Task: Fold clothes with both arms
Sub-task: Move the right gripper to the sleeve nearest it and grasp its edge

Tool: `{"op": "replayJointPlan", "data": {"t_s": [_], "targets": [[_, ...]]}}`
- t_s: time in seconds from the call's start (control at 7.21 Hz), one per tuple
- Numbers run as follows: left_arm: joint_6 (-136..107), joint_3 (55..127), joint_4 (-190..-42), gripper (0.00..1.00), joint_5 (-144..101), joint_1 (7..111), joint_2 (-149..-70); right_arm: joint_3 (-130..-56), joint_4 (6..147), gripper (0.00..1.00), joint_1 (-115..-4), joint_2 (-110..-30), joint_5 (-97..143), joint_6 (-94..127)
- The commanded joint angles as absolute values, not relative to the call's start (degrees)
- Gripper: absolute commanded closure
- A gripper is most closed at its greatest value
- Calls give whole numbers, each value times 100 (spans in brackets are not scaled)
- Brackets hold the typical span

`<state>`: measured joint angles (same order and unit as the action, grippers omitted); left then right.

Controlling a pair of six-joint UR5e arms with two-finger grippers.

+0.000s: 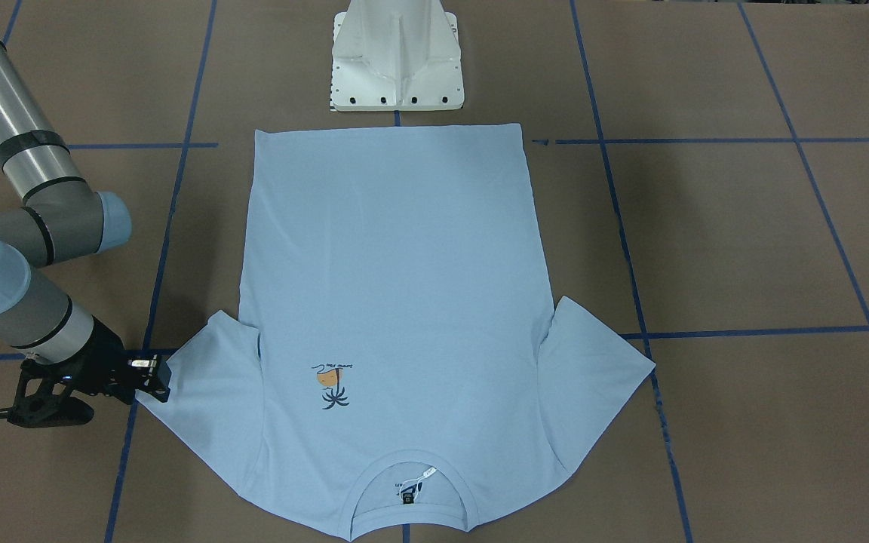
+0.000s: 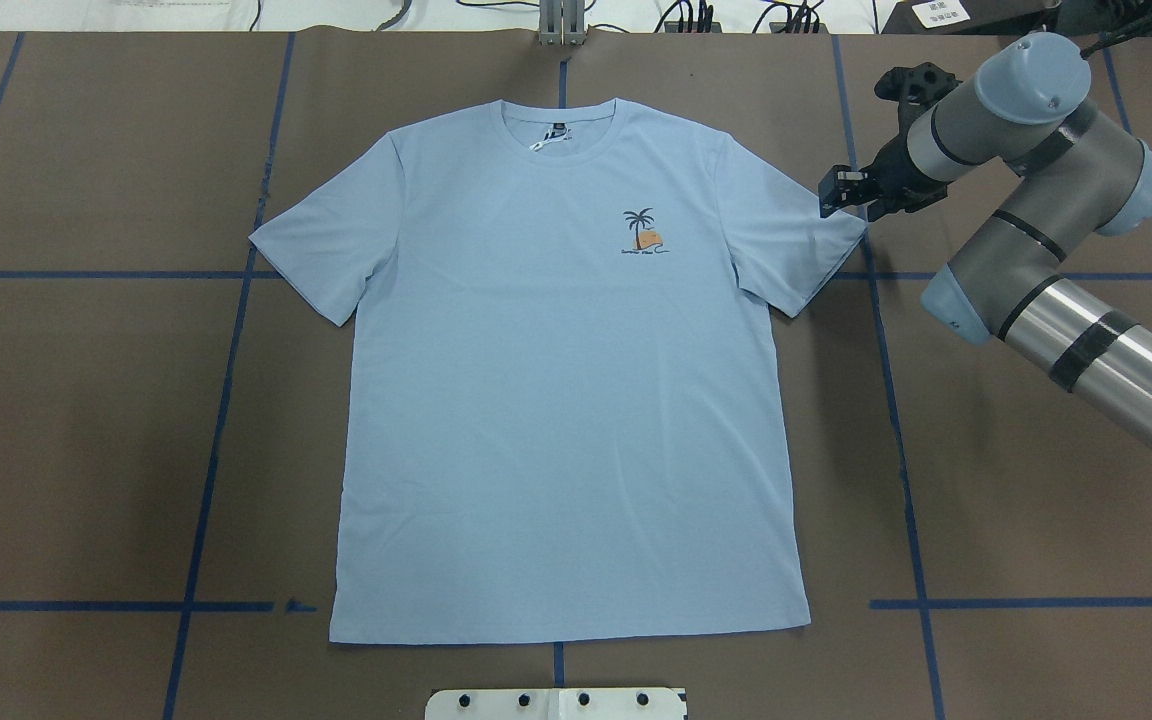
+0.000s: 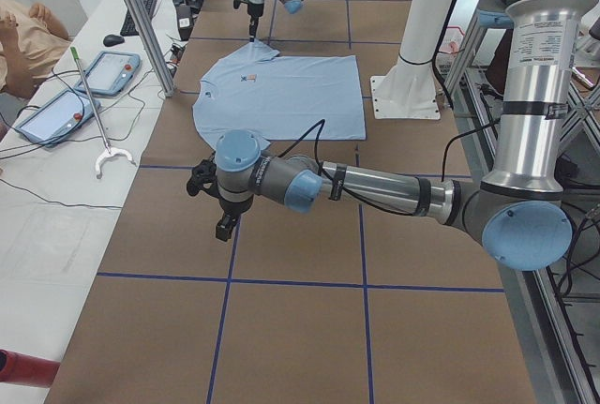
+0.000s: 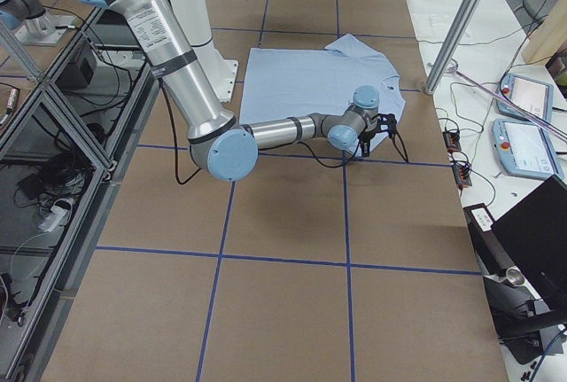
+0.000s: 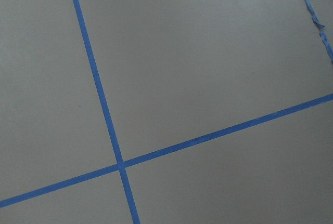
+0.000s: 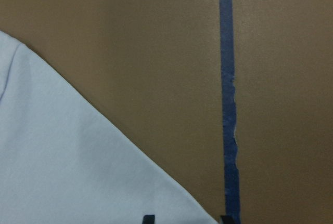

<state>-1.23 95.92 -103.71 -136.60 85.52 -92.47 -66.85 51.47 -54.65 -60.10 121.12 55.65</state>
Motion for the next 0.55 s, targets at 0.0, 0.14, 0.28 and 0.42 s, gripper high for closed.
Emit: {"op": "replayJointPlan", "data": {"t_s": [0.0,0.14,0.28,0.42], "targets": [[-123,9598,-10371,0,-13658,8552,-9246,-6627,5142,49,-5467,-6047,12111,5590],[-123,9589,-10371,0,-13658,8552,-9255,-6636,5142,48,-5484,-6021,12103,5590],[-123,9598,-10371,0,-13658,8552,-9255,-6644,5142,48,-5510,-6003,12103,5590],[-123,9598,-10371,0,-13658,8552,-9255,-6662,5133,48,-5546,-6003,12103,5581]]}}
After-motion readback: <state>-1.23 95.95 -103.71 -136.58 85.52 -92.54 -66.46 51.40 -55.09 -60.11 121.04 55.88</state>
